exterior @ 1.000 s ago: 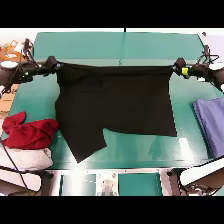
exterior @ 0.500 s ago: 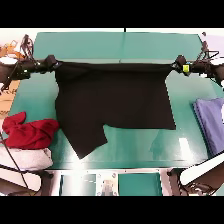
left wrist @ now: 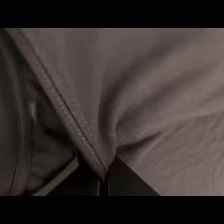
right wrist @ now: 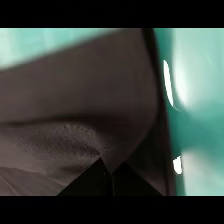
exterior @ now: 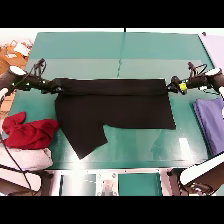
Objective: Fold the shirts.
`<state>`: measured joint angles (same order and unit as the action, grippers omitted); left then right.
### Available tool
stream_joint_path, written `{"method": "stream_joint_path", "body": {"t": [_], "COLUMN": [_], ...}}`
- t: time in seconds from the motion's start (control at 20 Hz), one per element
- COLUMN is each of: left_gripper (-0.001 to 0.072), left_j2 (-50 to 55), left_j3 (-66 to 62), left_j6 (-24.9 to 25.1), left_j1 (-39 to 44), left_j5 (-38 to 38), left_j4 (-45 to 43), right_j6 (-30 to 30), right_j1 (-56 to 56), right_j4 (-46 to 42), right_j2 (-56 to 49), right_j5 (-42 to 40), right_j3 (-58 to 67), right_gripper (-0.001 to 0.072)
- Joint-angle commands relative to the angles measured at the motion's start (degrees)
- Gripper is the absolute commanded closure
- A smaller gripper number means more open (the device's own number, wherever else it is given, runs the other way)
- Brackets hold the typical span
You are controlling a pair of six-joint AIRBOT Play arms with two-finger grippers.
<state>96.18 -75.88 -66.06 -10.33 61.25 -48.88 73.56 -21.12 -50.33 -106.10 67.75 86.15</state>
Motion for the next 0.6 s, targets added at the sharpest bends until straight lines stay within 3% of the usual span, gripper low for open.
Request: {"method": "stream_joint_path", "body": {"t": [0.0,0.1,0.15,0.2,0.25,0.3,0.35,0.4,0.45,0.5,0.55], "left_gripper": [0.0686,0.0653,0.0263,0.0002,0.0001,0.0002,0.0054,0.0277,0.0564,0.0686,0.0687], "left_j2": [0.0,0.0,0.0,-0.1,-0.2,-0.2,-0.2,-0.2,-0.3,-0.9,-1.8], "left_j3": [1.2,1.2,1.0,0.7,-0.3,-1.4,-2.6,-3.6,-4.1,-4.1,-4.0], "left_j6": [-1.2,-1.5,-1.5,-2.4,-4.3,-5.1,-6.7,-7.6,-7.6,-7.6,-8.2], "left_j1": [0.0,0.0,0.0,-0.1,-0.5,-0.9,-1.3,-1.6,-1.6,-1.4,-1.4], "left_j5": [1.6,3.5,6.1,9.4,13.8,17.9,22.1,25.5,28.4,30.1,30.9], "left_j4": [-0.9,1.1,2.0,2.2,1.7,1.1,0.8,0.9,0.9,0.9,0.9], "right_j6": [1.0,1.4,1.5,3.1,4.5,6.2,7.8,9.1,10.0,10.5,11.7], "right_j1": [0.0,-0.2,-0.7,-1.6,-2.4,-3.5,-4.5,-5.5,-6.2,-6.5,-6.6], "right_j4": [-1.8,-1.9,-2.1,-3.5,-5.8,-8.9,-11.4,-13.3,-14.5,-15.8,-17.7], "right_j2": [0.0,0.3,0.5,0.6,1.0,1.8,3.0,4.9,7.0,9.4,12.3], "right_j5": [1.4,3.2,5.9,9.7,13.2,16.3,17.6,18.3,18.6,18.7,18.6], "right_j3": [-2.0,-1.6,-0.5,1.2,2.7,3.9,4.4,4.2,3.5,2.0,-0.2], "right_gripper": [0.0689,0.0665,0.0513,0.0476,0.0477,0.0478,0.0485,0.0558,0.0639,0.0687,0.0687]}}
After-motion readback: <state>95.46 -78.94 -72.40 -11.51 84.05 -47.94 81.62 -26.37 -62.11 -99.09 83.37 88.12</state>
